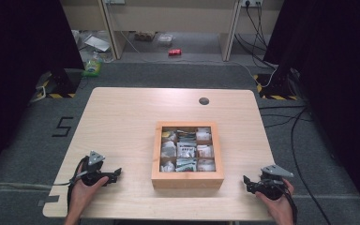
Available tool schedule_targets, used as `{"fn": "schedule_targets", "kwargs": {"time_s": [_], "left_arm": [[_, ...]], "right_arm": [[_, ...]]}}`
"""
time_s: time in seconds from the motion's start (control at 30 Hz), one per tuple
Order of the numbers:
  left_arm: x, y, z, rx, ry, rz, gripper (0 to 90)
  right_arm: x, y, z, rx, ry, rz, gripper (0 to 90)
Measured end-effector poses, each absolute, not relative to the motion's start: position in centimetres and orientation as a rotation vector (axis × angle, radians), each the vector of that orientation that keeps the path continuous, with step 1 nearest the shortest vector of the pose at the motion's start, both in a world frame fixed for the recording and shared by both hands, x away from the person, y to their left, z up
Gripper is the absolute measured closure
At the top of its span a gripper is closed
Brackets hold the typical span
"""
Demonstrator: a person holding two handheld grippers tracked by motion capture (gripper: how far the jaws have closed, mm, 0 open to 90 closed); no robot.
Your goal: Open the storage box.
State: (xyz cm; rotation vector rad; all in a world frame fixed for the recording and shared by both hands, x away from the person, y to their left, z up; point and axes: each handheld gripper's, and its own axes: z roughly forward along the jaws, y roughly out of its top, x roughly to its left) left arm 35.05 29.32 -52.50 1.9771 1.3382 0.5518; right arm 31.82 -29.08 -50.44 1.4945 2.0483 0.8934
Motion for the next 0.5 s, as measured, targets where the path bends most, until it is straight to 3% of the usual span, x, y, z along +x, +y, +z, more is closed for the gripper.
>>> {"fn": "schedule_targets", "kwargs": {"time_s": [0.5], "left_arm": [[35.0, 29.3, -52.5, 1.977, 1.338, 0.552, 3.4]], "right_arm": [[31.3, -28.3, -49.2, 1.469, 2.05, 0.961, 26.1]]}}
